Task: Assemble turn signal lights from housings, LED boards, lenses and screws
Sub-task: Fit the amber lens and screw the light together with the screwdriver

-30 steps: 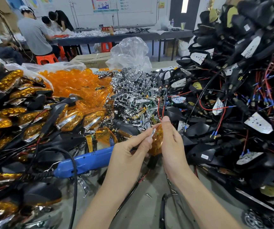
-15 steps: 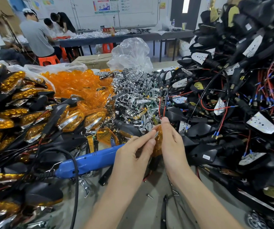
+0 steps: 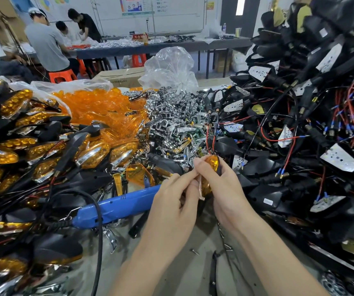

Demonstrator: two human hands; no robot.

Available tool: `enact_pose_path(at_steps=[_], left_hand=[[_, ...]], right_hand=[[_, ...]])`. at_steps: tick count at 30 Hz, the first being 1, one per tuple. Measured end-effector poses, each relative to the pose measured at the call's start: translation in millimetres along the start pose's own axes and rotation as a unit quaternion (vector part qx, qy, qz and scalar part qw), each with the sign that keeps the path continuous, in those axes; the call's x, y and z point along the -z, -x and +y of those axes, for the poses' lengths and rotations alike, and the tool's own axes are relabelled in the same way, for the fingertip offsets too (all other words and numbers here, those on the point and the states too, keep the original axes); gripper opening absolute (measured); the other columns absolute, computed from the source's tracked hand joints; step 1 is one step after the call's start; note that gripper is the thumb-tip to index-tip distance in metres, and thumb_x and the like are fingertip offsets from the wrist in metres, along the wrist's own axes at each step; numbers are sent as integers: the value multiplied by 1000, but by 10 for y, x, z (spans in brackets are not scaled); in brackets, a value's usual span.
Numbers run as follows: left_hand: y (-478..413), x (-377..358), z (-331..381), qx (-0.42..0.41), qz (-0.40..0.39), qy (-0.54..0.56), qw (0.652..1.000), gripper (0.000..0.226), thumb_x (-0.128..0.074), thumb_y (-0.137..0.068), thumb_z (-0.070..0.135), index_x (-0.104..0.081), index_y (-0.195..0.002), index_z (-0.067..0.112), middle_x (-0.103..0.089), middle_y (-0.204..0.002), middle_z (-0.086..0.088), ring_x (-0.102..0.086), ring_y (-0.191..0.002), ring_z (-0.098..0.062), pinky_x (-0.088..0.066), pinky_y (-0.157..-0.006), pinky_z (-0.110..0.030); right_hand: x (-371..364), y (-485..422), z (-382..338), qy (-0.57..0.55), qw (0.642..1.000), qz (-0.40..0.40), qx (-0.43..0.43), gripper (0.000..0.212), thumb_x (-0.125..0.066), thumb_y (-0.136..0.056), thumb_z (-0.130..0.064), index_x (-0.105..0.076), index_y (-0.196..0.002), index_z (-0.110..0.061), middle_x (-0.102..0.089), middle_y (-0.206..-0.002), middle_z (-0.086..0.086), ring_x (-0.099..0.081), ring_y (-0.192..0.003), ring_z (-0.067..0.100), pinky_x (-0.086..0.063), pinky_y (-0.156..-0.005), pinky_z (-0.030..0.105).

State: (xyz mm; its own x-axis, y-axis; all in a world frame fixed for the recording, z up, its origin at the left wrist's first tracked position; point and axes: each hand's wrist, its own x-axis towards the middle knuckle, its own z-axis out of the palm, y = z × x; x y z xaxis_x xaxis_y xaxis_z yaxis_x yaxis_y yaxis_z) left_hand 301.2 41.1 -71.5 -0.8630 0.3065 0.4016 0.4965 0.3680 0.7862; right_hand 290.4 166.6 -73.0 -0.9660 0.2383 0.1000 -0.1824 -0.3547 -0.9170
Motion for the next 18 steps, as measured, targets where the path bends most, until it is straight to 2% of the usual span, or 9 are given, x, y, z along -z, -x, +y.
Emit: enact_pose_path(at_steps=[4, 8, 10, 14, 18], left_hand=[[10, 18, -18, -9, -12, -19, 1000, 33, -41, -104, 40, -48, -135, 50, -54, -97, 17, -58, -89, -5, -42, -71, -14], [34, 24, -9, 4, -34, 28, 999, 26, -49, -96, 51, -47, -120, 60, -57, -104, 18, -60, -96, -7, -48, -69, -15], [27, 21, -3, 5, -37, 32, 999, 28, -53, -94, 45, -48, -114, 63, -56, -104, 18, -60, -96, -7, -49, -70, -15], [4, 61, -30, 3, -24, 41, 999, 31, -59, -98, 25, -58, -119, 47, -55, -102, 18, -60, -96, -6, -47, -72, -12], [8, 62, -15, 15, -36, 52, 998, 32, -63, -97, 22, -61, -119, 46, -55, -100, 18, -60, -96, -6, -48, -75, -15]], right_hand=[[3, -11, -13, -36, 999, 8, -29, 14, -77, -87, -24, -70, -75, -29, -62, -73, -6, -59, -68, 8, -53, -64, 22], [24, -9, -34, -55, 997, 36, -37, 23, -69, -94, -14, -67, -75, -25, -62, -73, -4, -59, -67, 12, -54, -65, 26], [16, -7, -57, -67, 996, 39, -39, 22, -67, -94, -13, -67, -75, -24, -61, -74, -3, -58, -68, 14, -53, -70, 32], [-3, 1, -81, -78, 995, 36, -52, 12, -66, -95, -13, -64, -84, -17, -60, -77, -1, -57, -73, 15, -47, -80, 39], [14, -6, -84, -85, 994, 39, -59, 21, -64, -95, -11, -67, -76, -20, -63, -73, -3, -61, -66, 12, -52, -71, 33]])
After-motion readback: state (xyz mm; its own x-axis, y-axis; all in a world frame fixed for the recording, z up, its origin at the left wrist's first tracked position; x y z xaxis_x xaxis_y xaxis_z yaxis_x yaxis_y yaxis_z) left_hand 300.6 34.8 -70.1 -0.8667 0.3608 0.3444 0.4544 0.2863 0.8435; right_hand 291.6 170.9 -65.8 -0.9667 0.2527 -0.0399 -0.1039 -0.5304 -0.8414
